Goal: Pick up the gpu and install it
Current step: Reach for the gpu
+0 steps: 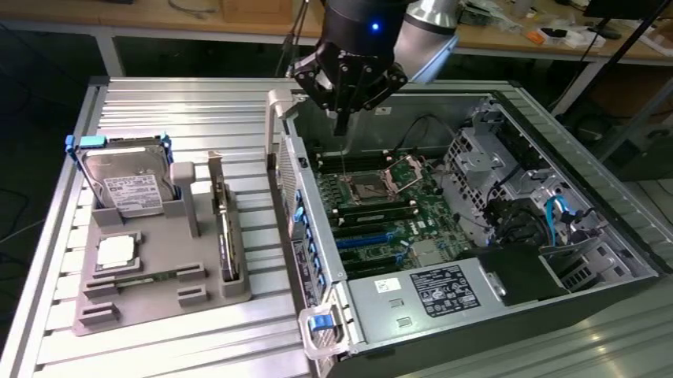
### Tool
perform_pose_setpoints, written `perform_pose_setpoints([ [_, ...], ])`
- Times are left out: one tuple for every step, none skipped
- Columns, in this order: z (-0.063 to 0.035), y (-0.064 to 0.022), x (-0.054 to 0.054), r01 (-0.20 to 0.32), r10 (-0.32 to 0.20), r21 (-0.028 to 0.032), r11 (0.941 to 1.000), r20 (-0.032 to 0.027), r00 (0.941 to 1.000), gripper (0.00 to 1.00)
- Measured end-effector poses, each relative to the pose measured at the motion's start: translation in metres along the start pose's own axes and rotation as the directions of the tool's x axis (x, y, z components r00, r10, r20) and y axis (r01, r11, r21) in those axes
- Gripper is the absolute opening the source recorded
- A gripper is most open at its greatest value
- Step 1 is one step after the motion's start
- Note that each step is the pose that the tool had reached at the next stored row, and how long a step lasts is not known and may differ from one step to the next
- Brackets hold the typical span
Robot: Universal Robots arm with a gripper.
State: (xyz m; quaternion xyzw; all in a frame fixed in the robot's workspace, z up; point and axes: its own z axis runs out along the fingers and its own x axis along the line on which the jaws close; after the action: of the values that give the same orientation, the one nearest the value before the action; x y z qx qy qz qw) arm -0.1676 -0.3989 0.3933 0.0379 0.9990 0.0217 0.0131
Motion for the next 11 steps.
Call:
perform_pose_setpoints([
  [-0.0001, -0.0003, 0.004, 0.0, 0.0, 0.0, 1.0, 0.0, 1.0, 0.11],
  [-0.0002, -0.0005, 0.007, 0.0, 0.0, 0.0001, 1.0, 0.0, 1.0, 0.11],
  [-0.0003, -0.0007, 0.009, 0.0, 0.0, 0.0001, 1.0, -0.0001, 1.0, 0.11],
  [-0.0004, -0.0009, 0.012, 0.0, 0.0, 0.0001, 1.0, -0.0001, 1.0, 0.11],
  [-0.0004, -0.0012, 0.015, 0.0, 0.0, 0.0001, 1.0, 0.0, 1.0, 0.11],
  [-0.0005, -0.0014, 0.018, 0.0, 0.0, 0.0001, 1.0, 0.0, 1.0, 0.11],
  [-0.0006, -0.0016, 0.02, 0.0, 0.0, 0.0, 1.0, 0.0001, 1.0, 0.11],
  [-0.0007, -0.0018, 0.023, 0.0, 0.0, 0.0, 1.0, 0.0, 1.0, 0.11],
  [-0.0007, -0.002, 0.026, 0.0, 0.0, 0.0, 1.0, 0.0001, 1.0, 0.11],
  [-0.0008, -0.0022, 0.029, 0.0, 0.0, 0.0, 1.0, 0.0, 1.0, 0.11],
  [-0.0009, -0.0025, 0.032, 0.0, 0.0, 0.0, 1.0, 0.0001, 1.0, 0.11],
])
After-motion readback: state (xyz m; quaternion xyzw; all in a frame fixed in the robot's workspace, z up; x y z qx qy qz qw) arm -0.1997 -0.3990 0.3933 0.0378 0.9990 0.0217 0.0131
